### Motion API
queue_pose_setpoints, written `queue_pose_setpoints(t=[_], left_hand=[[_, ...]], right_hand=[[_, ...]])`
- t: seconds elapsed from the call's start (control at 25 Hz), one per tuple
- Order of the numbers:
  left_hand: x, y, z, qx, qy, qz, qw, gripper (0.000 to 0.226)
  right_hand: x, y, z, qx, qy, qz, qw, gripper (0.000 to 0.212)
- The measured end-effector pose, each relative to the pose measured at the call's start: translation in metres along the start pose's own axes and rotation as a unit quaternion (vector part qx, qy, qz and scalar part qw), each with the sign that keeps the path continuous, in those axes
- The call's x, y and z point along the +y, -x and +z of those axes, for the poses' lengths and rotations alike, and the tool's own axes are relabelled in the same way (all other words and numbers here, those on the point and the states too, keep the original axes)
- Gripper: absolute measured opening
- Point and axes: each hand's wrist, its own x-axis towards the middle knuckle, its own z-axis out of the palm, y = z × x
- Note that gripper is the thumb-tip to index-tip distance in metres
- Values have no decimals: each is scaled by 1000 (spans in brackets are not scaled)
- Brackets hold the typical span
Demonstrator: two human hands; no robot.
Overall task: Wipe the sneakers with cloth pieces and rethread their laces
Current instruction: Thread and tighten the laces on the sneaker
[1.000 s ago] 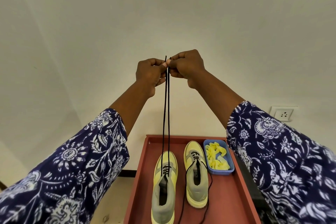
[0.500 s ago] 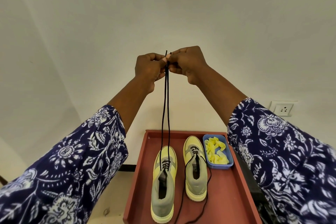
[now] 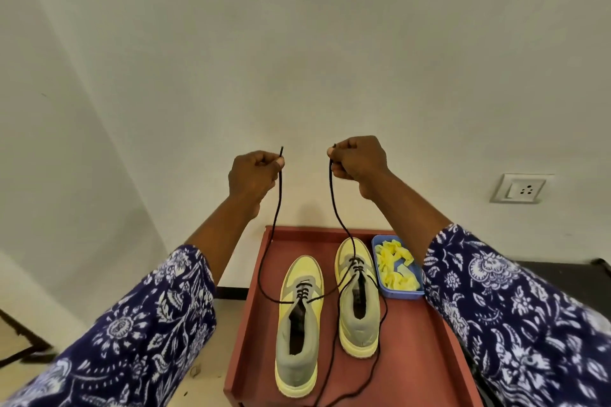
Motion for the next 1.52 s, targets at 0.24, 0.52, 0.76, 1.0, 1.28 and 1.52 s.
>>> queue_pose_setpoints(t=[0.24,0.52,0.76,1.0,1.28,1.52], left_hand=[[-105,6,-4,43,-16,-112,993,16],[-208,31,5,96,22,-247,964,9],[-269,58,18,89,-89,-382,915,44],[-279,61,33,55,-62,-461,884,51],[-269,53,36,29,-33,-438,898,24],[-260,61,39,40,63,-372,925,15]], right_hand=[[97,-1,14,39,113,45,992,9],[204,7,41,79,30,171,982,24],[263,44,65,64,149,247,955,33],[280,74,86,41,128,296,946,30],[249,72,72,38,124,197,972,16],[238,69,67,3,72,170,983,21]])
